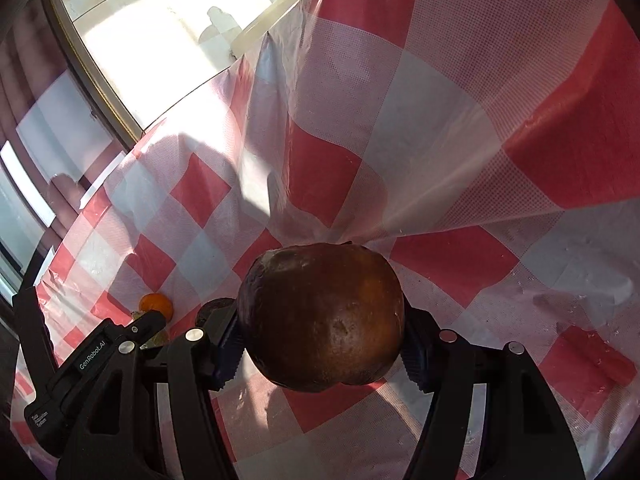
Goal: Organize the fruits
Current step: 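Grasp the plastic-wrapped green fruit half with the left tool, then carry the brown apple and green fruit half over the white box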
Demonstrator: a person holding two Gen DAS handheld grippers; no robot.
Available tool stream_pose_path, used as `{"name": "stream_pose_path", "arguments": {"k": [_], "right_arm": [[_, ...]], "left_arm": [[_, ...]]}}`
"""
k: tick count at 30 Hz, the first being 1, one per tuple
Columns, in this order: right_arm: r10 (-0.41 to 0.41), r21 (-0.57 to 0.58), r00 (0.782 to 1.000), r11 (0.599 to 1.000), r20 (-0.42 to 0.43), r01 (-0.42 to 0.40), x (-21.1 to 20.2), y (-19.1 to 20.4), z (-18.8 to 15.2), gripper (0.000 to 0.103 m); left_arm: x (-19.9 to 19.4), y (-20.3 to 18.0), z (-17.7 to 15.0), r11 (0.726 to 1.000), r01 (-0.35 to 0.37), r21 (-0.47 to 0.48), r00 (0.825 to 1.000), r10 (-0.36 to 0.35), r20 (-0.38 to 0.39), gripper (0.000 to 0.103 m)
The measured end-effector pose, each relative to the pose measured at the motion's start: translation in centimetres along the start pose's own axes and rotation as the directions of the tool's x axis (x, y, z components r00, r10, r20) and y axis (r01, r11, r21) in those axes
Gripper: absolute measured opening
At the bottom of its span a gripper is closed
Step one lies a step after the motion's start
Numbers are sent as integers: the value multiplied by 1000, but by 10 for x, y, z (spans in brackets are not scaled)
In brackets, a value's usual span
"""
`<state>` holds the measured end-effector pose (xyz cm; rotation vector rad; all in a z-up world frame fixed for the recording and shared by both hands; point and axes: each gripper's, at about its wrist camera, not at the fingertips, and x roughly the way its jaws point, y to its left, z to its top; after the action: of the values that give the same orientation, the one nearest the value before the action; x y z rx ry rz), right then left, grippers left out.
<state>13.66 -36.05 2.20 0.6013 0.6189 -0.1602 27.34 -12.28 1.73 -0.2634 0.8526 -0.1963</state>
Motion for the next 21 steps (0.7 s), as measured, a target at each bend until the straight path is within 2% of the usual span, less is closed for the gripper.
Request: {"name": "stream_pose_path", "arguments": {"k": [1, 2, 3, 5, 6, 9, 12, 17, 20, 21], "right_arm": [[0, 1, 1000, 1000, -3, 0, 2, 1, 1, 64], [1, 2, 1000, 1000, -6, -1, 4, 2, 3, 64], [1, 3, 1000, 1000, -7, -1, 5, 1, 3, 64], [3, 4, 1000, 1000, -5, -3, 5, 2, 4, 64], [5, 4, 1000, 1000, -2, -5, 4, 2, 4, 64], [9, 5, 1000, 1000, 1, -9, 5, 2, 4, 64], [8, -1, 1000, 1000, 3, -8, 5, 3, 3, 64], [14, -9, 1000, 1000, 10, -14, 4, 5, 2, 64], [23, -15, 999, 1000, 23, -22, 2, 7, 2, 64], [25, -17, 999, 1000, 25, -24, 2, 8, 3, 64]], "left_arm": [[2, -2, 1, 1000, -18, 10, 1000, 18, 0, 96], [1, -4, 0, 999, -39, 24, 999, 39, 6, 86], [-2, -5, -4, 997, -54, 48, 999, 53, 8, 60], [-10, -4, -14, 998, 10, 60, 1000, -10, 4, 60], [-22, -1, -23, 998, 17, 66, 999, -19, 32, 60], [-73, 13, -59, 995, 47, 92, 992, -57, 110, 60], [-131, 46, -102, 995, 71, 65, 984, -80, 161, 60], [-208, 100, -161, 996, 84, -11, 974, -80, 212, 60], [-236, 136, -179, 978, 171, -124, 957, -134, 258, 60], [-237, 145, -182, 972, 180, -153, 957, -136, 257, 60]]}}
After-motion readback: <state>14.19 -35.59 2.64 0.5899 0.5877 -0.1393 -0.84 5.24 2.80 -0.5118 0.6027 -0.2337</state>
